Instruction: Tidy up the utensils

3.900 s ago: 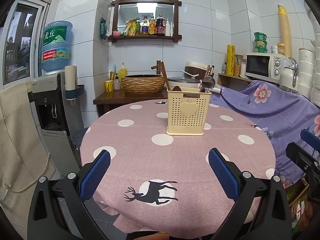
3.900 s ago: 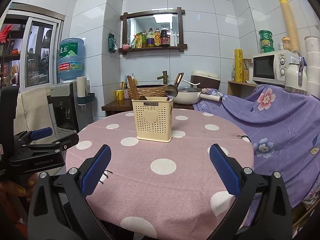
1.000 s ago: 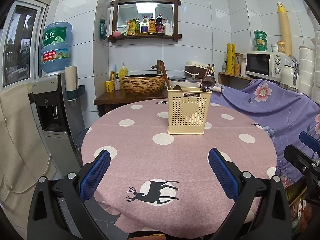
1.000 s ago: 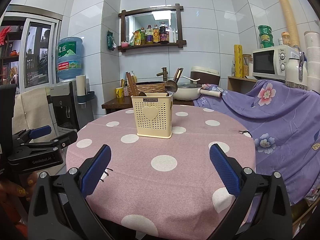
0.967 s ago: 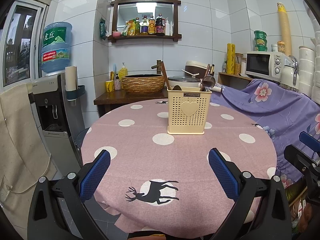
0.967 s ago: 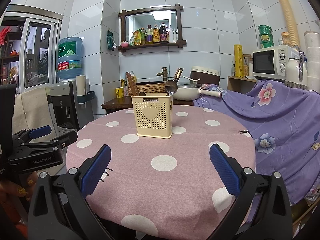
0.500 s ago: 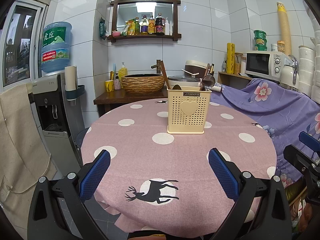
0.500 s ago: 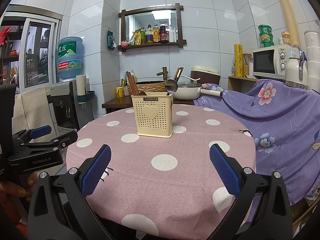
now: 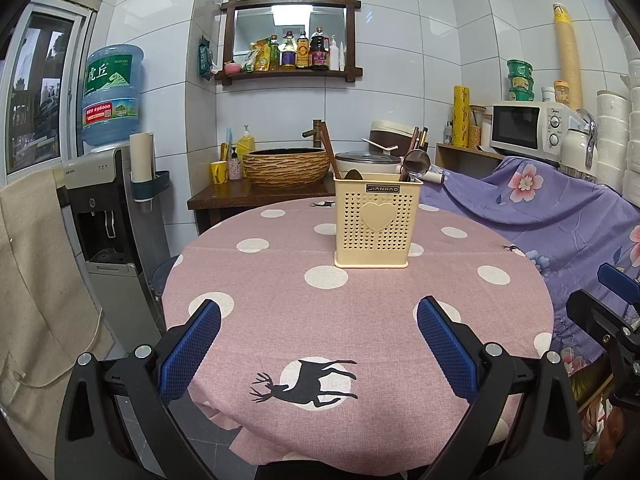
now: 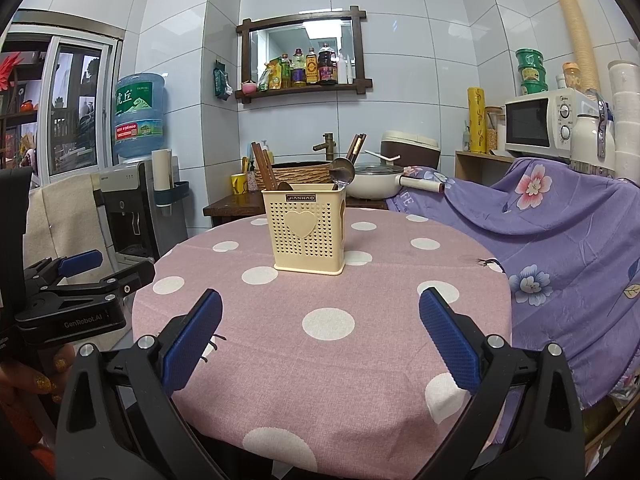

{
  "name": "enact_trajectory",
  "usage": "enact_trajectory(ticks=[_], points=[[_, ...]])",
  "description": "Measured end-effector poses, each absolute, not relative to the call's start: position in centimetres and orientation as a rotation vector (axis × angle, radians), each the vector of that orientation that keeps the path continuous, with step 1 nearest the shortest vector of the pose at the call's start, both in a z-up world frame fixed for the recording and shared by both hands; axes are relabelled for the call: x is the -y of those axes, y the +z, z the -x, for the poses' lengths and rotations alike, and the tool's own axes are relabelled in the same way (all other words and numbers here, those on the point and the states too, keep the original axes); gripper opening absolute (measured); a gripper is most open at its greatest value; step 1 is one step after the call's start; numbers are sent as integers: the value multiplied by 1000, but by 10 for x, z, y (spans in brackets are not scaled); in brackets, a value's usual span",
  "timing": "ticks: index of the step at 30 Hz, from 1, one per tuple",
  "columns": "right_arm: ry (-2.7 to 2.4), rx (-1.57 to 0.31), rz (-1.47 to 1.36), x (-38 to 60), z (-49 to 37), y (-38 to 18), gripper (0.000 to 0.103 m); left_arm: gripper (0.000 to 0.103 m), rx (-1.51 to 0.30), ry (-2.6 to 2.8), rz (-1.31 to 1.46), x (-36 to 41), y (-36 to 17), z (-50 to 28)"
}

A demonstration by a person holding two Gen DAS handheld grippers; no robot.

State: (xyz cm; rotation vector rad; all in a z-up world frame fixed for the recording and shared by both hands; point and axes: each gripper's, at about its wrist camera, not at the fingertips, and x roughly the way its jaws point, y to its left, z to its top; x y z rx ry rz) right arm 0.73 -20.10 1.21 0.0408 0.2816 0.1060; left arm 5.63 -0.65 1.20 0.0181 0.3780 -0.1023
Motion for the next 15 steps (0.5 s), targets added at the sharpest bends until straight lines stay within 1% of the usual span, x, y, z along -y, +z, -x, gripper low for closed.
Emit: enact_trajectory(ticks=[15], points=[[104, -284, -49, 201, -7, 11, 97, 97, -376, -128, -11, 4, 11, -53]])
